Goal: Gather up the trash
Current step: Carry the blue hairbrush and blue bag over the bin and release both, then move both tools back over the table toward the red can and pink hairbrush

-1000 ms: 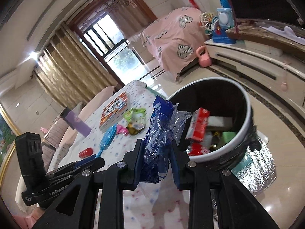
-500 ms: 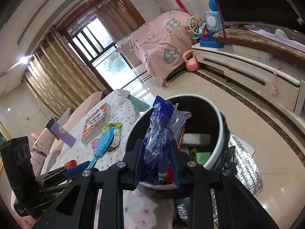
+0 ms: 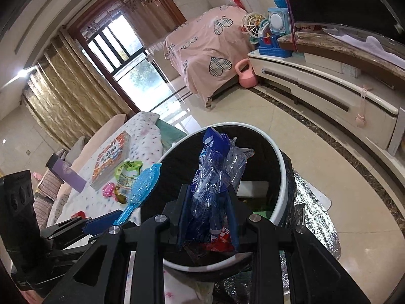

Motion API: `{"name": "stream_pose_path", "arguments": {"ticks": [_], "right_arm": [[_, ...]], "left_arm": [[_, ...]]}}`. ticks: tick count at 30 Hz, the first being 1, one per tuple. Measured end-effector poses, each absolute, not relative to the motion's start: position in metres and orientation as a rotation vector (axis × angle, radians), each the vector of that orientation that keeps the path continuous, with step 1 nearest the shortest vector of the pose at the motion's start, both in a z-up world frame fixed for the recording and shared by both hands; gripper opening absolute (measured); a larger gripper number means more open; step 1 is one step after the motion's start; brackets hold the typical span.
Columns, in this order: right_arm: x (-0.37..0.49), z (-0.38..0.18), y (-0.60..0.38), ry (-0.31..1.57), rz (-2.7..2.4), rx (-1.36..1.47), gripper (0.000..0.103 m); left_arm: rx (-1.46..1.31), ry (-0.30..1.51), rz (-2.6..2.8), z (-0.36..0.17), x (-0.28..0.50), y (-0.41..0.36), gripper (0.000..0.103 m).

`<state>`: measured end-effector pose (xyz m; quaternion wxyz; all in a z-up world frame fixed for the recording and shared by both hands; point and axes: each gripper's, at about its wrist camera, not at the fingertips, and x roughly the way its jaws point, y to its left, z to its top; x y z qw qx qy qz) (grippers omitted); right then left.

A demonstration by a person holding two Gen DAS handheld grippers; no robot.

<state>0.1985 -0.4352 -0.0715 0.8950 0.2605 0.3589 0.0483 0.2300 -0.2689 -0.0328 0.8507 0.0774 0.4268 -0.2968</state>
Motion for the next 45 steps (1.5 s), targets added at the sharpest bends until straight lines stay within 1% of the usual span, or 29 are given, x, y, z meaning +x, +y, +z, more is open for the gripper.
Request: {"name": "stream_pose_path", "arguments": {"ticks": [2, 3, 4, 5, 6, 10, 12, 13, 14, 15, 17, 25, 38, 45], "right_arm": [[0.201, -0.073, -0.436, 0.752, 0.102, 0.541, 0.035], [0.202, -0.073, -0.437, 0.752, 0.1, 0.542, 0.039], [0.202, -0.073, -0.436, 0.753, 0.099, 0.541, 0.045], [0.202, -0.073, -0.437, 0.753, 0.097, 0.539, 0.048], [0.201, -0.073, -0.437, 0.752, 0.093, 0.542, 0.05], [0.197, -0.073, -0.439, 0.741, 0.099, 0.562, 0.063], [0.193, -0.072, -0.438, 0.734, 0.1, 0.563, 0.067], [0.192, -0.071, -0.437, 0.731, 0.104, 0.564, 0.071], [0.19, -0.069, -0.434, 0.722, 0.113, 0.565, 0.079], [0.187, -0.066, -0.431, 0.711, 0.123, 0.565, 0.089], [0.184, -0.061, -0.426, 0.688, 0.133, 0.555, 0.096], [0.174, -0.044, -0.379, 0.666, 0.233, 0.463, 0.099], [0.177, -0.056, -0.291, 0.745, 0.385, 0.4, 0.099], [0.186, -0.062, -0.244, 0.792, 0.453, 0.34, 0.099]], "left_arm": [[0.166, 0.911, -0.613, -0.035, 0.232, -0.27, 0.038], [0.164, 0.918, -0.613, -0.035, 0.233, -0.27, 0.047], [0.157, 0.921, -0.611, -0.035, 0.233, -0.269, 0.053], [0.148, 0.915, -0.602, -0.035, 0.232, -0.266, 0.06], [0.141, 0.91, -0.599, -0.034, 0.232, -0.264, 0.061], [0.103, 0.911, -0.597, -0.032, 0.228, -0.252, 0.061], [0.093, 0.908, -0.587, -0.031, 0.226, -0.244, 0.062], [0.087, 0.906, -0.578, -0.031, 0.224, -0.239, 0.062], [0.078, 0.901, -0.569, -0.031, 0.222, -0.233, 0.063], [0.064, 0.899, -0.557, -0.031, 0.22, -0.225, 0.067], [0.04, 0.902, -0.536, -0.033, 0.216, -0.209, 0.069], [-0.054, 0.938, -0.432, -0.045, 0.205, -0.139, 0.07], [-0.178, 0.965, -0.26, -0.069, 0.184, -0.016, 0.07], [-0.186, 0.98, -0.205, -0.079, 0.183, 0.019, 0.07]]}}
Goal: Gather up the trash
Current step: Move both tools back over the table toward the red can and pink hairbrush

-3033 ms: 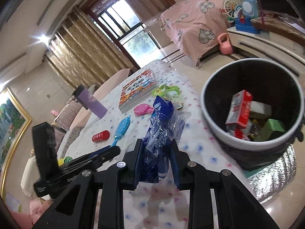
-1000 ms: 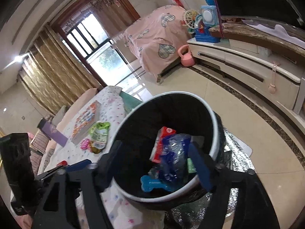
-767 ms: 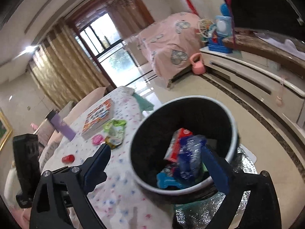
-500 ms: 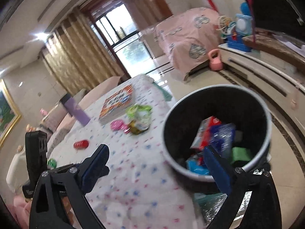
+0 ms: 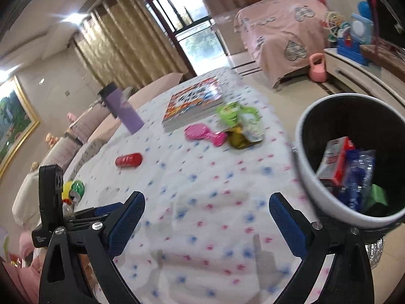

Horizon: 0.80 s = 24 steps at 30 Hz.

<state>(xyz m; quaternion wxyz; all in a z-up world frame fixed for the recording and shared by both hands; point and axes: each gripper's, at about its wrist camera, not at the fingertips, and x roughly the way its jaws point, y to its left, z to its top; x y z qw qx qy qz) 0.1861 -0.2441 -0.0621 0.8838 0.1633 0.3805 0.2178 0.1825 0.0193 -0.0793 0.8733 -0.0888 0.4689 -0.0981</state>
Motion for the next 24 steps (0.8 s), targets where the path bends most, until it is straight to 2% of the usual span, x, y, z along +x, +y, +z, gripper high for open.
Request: {"name": "stream_pose_path", "arguments": {"ticks": [10, 20, 22, 24], "right_arm": [[0.208, -0.074, -0.199, 0.863, 0.541, 0.284, 0.099], [0.252, -0.071, -0.174, 0.877, 0.592, 0.221, 0.099], [0.262, -0.072, -0.171, 0.886, 0.594, 0.201, 0.099], [0.274, -0.073, -0.168, 0.899, 0.597, 0.19, 0.099]], "left_arm": [[-0.171, 0.973, -0.176, -0.082, 0.19, 0.051, 0.07], [0.007, 0.943, -0.219, -0.075, 0.215, 0.067, 0.071], [0.072, 0.93, -0.224, -0.069, 0.224, 0.071, 0.074], [0.157, 0.911, -0.239, -0.062, 0.234, 0.073, 0.084]]}}
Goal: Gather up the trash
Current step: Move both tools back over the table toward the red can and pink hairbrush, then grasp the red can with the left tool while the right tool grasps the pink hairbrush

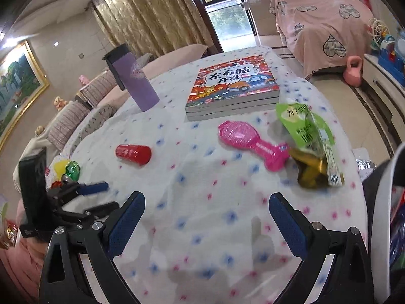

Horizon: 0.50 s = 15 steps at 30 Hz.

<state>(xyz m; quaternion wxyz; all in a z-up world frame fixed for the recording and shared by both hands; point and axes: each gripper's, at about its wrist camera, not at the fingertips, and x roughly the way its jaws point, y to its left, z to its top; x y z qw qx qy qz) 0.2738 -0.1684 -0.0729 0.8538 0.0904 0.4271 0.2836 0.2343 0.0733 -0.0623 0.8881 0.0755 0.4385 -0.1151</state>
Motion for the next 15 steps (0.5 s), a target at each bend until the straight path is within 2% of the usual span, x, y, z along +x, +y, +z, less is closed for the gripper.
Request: {"name": "stream_pose_path", "arguments": {"ticks": [7, 15], "right_arm": [[0.312, -0.075, -0.155, 0.912, 0.599, 0.112, 0.099], [0.349, -0.086, -0.142, 0.935, 0.591, 0.026, 0.098]], "left_arm": [[0.342, 0.878, -0.287, -0.049, 0.279, 0.086, 0.085], [0.458, 0.954, -0.339, -0.068, 0.311, 0.076, 0.086]]}}
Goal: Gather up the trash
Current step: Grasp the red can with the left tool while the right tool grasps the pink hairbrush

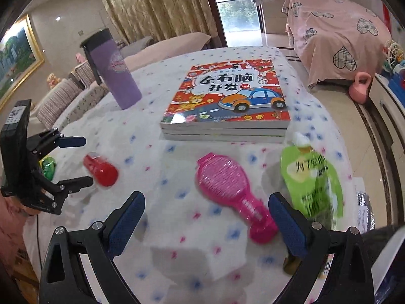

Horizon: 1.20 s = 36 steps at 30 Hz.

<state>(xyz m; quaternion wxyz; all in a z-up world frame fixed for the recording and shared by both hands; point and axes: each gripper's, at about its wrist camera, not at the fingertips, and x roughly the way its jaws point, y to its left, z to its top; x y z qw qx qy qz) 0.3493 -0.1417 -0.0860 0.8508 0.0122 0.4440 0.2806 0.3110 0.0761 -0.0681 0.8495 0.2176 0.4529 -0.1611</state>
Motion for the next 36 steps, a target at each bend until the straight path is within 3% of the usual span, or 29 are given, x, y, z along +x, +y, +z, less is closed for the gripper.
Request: {"name": "stream_pose_path", "arguments": {"ticks": [4, 5, 7, 9, 11, 12, 13, 16, 21, 22, 24, 26, 32, 36], "right_arm": [[0.357, -0.094, -0.133, 0.961, 0.566, -0.032, 0.098], [0.358, -0.095, -0.132, 0.966, 0.556, -0.043, 0.095], [0.355, -0.094, -0.128, 0.98, 0.531, -0.063, 0.082], [0.349, -0.091, -0.126, 0.976, 0.517, -0.085, 0.059], [0.343, -0.09, -0.124, 0.985, 0.525, -0.094, 0.018], [0.341, -0.092, -0.124, 1.009, 0.54, -0.076, 0.009], [0.339, -0.093, -0.124, 1.02, 0.547, -0.067, 0.007], [0.323, -0.099, -0.126, 1.034, 0.576, -0.036, 0.006], [0.31, -0.09, -0.141, 0.969, 0.589, 0.019, 0.013], [0.311, -0.086, -0.144, 0.951, 0.59, 0.023, 0.018], [0.315, -0.079, -0.145, 0.922, 0.598, 0.017, 0.05], [0.32, -0.076, -0.141, 0.904, 0.594, -0.007, 0.059], [0.351, -0.087, -0.12, 0.945, 0.557, -0.148, 0.058], [0.364, -0.105, -0.121, 0.997, 0.547, -0.169, 0.059]], "left_arm": [[0.454, 1.022, -0.329, -0.082, 0.319, 0.074, 0.085], [0.443, 1.026, -0.327, -0.083, 0.319, 0.074, 0.084], [0.415, 1.031, -0.335, -0.082, 0.315, 0.074, 0.071], [0.348, 1.065, -0.358, -0.08, 0.311, 0.075, 0.043], [0.309, 1.087, -0.358, -0.08, 0.303, 0.071, 0.035], [0.295, 1.092, -0.359, -0.079, 0.296, 0.069, 0.031], [0.277, 1.1, -0.366, -0.079, 0.29, 0.067, 0.03], [0.218, 1.117, -0.387, -0.078, 0.269, 0.059, 0.028], [0.083, 1.09, -0.386, -0.068, 0.245, 0.057, 0.028], [0.081, 1.07, -0.373, -0.065, 0.242, 0.057, 0.03], [0.074, 1.028, -0.343, -0.059, 0.237, 0.056, 0.046], [0.065, 1.002, -0.323, -0.056, 0.237, 0.055, 0.053], [0.06, 1.018, -0.346, -0.062, 0.245, 0.048, 0.061], [0.052, 1.037, -0.368, -0.068, 0.241, 0.041, 0.061]]}}
